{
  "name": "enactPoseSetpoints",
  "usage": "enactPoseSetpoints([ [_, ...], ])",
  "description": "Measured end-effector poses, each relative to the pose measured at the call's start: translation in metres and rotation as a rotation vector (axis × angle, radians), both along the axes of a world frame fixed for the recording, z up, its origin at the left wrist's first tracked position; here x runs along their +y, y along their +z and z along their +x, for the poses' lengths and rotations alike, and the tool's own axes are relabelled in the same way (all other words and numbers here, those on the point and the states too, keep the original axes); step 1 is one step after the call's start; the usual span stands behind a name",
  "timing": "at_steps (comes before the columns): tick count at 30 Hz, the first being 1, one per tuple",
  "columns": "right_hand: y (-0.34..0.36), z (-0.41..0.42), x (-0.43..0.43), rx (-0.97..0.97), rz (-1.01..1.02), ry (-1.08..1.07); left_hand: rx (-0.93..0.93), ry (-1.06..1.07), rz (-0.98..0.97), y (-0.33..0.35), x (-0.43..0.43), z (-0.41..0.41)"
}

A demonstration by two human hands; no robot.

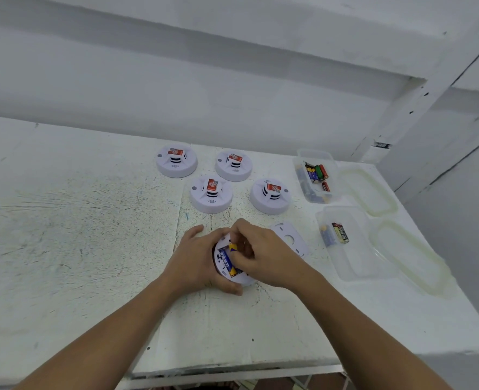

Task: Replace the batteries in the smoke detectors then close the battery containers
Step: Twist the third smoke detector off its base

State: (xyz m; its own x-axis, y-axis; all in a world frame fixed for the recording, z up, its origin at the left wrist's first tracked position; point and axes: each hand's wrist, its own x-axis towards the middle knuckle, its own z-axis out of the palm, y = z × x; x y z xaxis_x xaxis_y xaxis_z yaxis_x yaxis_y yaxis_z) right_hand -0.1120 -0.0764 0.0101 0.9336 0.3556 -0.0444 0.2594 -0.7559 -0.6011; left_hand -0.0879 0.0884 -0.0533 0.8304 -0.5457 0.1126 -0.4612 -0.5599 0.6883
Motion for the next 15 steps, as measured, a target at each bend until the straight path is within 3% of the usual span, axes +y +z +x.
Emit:
enactPoseSetpoints([
  [7, 0.001, -0.006, -0.005, 0.098, 0.222, -0.179, 0.042, 0.014, 0.028, 0.007, 0.0, -0.003],
  [15, 0.032, 0.007, -0.049, 0.408, 0.899, -0.576, 0.103, 0.06, 0.058, 0.014, 0.0, -0.005],
])
